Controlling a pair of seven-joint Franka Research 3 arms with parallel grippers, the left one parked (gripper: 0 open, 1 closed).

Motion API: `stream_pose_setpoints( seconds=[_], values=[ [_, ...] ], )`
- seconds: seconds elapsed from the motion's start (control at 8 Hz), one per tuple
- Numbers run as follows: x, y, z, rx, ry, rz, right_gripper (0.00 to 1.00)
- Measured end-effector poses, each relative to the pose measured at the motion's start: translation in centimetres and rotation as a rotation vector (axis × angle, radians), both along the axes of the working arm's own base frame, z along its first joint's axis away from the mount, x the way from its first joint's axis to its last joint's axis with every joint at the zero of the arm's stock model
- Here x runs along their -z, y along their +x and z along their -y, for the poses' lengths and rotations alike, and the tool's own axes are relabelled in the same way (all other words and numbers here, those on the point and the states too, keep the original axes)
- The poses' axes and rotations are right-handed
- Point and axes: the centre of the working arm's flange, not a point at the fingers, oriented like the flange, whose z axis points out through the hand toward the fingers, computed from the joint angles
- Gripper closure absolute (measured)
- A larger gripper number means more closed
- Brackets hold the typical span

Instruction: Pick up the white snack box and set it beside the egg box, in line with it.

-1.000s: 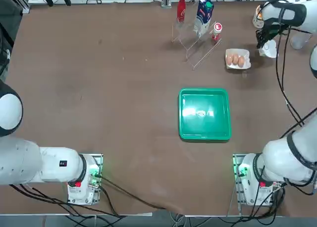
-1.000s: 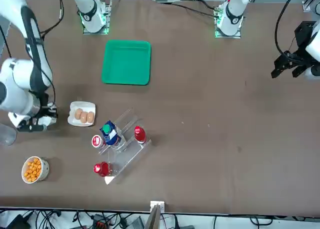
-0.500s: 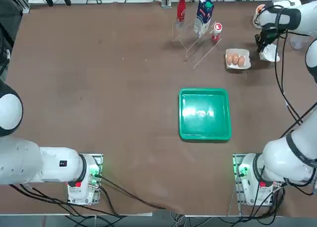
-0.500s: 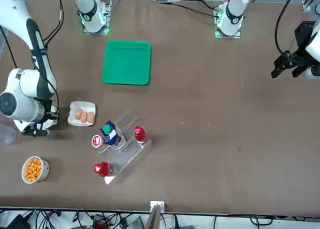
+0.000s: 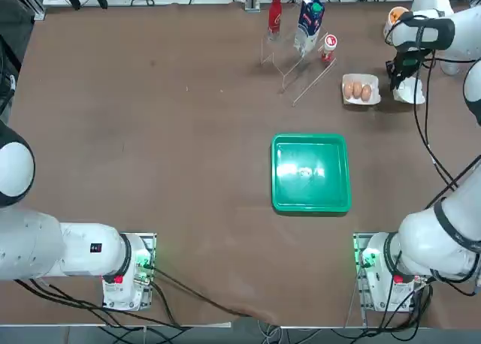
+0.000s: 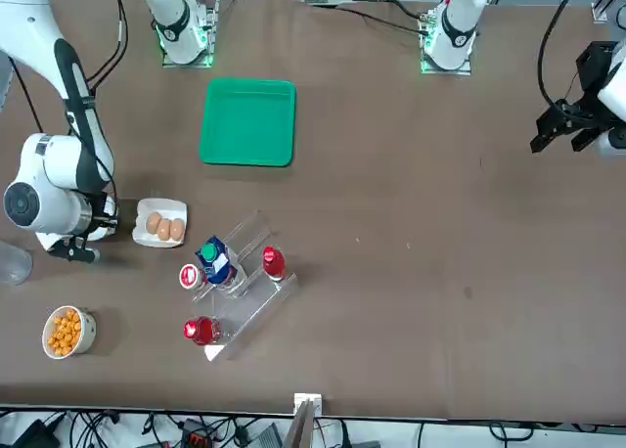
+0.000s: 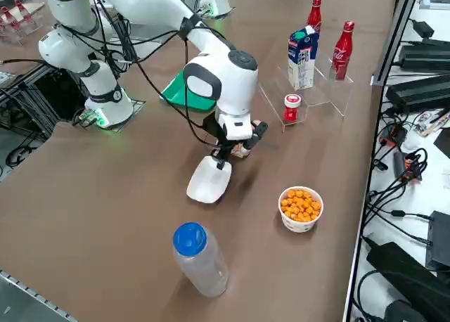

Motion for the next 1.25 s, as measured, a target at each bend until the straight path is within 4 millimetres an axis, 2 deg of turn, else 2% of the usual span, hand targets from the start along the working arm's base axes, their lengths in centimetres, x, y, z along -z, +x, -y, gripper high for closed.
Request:
stream_pose_setpoints(
  seconds=[0.75,1.12,1.25],
  values=[
    [0.5,0.0,-0.1,-0.010,-0.007,-0.001,0.96],
    [1.2,-0.3,-0.1,-0.016,-0.010,-0.015,0.48],
    [1.2,-0.3,-0.1,-0.017,-0.011,-0.015,0.27]
  ],
)
